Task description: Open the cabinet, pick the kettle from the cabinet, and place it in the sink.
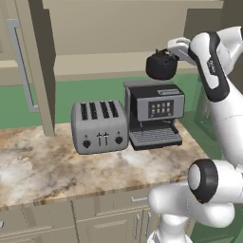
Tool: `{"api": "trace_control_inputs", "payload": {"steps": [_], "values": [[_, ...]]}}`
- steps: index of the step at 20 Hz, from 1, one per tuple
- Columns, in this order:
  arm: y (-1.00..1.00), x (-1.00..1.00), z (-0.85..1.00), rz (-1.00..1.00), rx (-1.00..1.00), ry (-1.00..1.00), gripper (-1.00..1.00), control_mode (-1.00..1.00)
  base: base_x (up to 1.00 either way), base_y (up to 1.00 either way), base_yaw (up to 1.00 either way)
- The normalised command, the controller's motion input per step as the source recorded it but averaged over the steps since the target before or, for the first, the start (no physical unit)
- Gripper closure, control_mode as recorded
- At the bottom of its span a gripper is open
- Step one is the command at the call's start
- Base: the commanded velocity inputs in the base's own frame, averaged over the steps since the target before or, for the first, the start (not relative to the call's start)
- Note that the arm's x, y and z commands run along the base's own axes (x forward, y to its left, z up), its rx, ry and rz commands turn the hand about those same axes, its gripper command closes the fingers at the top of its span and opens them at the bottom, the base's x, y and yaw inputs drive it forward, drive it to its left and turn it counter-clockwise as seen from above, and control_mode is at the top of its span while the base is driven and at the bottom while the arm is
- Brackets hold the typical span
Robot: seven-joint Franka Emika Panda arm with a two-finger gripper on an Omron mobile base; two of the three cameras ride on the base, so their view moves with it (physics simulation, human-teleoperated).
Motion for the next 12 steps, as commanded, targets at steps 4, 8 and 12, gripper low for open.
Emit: {"api": "trace_control_inputs", "payload": {"steps": [4,8,12], "values": [[0.19,-0.75,-0.04,0.0,-0.03,-0.12,1.0,-1.0,0.0,0.0,0.0],[0.22,-0.75,-0.07,0.0,-0.05,-0.11,1.0,-1.0,0.0,0.0,0.0],[0.23,-0.75,-0.1,0.0,-0.04,-0.04,1.0,-1.0,0.0,0.0,0.0]]}}
